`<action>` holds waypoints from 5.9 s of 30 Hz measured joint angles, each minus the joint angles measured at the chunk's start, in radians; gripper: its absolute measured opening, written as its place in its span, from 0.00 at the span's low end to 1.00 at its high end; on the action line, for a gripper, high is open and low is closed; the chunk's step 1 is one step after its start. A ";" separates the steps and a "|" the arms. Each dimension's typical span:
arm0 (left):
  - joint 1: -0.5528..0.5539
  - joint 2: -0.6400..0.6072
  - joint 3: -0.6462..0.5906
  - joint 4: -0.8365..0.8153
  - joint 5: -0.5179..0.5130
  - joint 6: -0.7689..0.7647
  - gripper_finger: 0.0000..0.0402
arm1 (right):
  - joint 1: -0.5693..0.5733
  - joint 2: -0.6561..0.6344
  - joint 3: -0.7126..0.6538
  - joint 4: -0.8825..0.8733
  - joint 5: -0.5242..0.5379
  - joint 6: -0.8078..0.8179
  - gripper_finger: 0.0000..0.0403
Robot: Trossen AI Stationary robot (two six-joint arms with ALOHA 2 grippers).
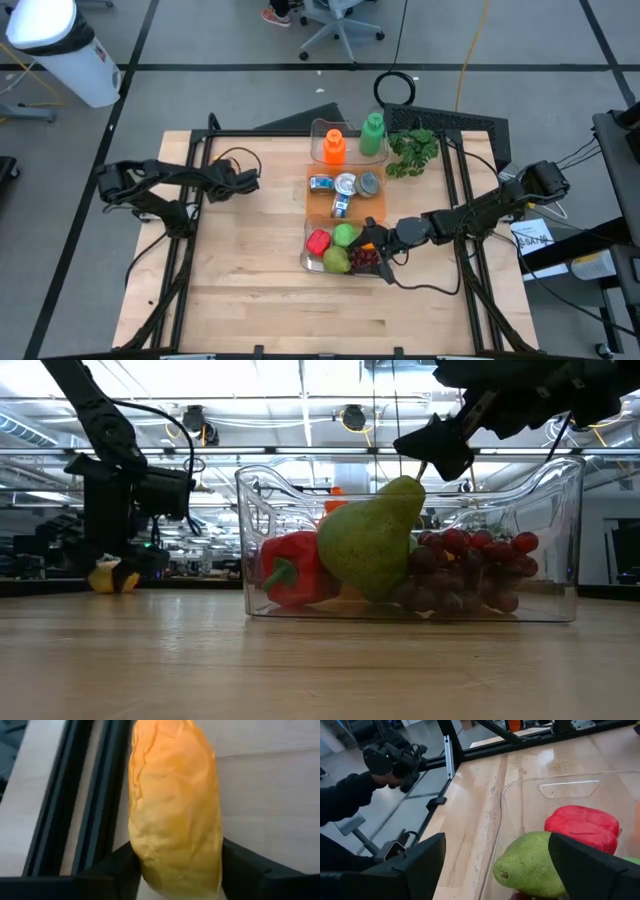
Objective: Pick & Place Food Item
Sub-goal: Put the yellow mango into the bottom transparent bin, then return to Home Position
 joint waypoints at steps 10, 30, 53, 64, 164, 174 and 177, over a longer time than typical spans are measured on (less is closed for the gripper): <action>-0.137 -0.191 0.050 0.156 0.124 0.270 0.50 | 0.000 -0.095 0.000 -0.028 0.009 0.002 0.82; -0.680 -0.298 0.064 1.017 0.389 0.875 0.53 | -0.043 -0.032 0.000 0.183 0.337 -0.053 0.83; -0.696 0.023 0.279 1.088 0.522 0.983 0.51 | -0.059 0.187 0.041 0.617 0.158 -0.186 0.83; -0.687 0.023 0.278 1.089 0.542 0.944 0.51 | -0.076 0.187 0.042 0.575 0.153 -0.176 0.57; -0.393 -1.426 -0.404 0.608 0.552 1.046 0.67 | 0.216 -1.353 -0.324 -0.785 0.453 -0.238 0.96; -0.390 -1.404 -0.476 0.682 0.556 0.988 0.67 | 0.216 -1.359 -0.518 -0.465 0.445 -0.281 0.96; -0.390 -1.406 -0.476 0.683 0.568 0.989 0.67 | 0.216 -1.358 -0.550 -0.431 0.442 -0.282 0.96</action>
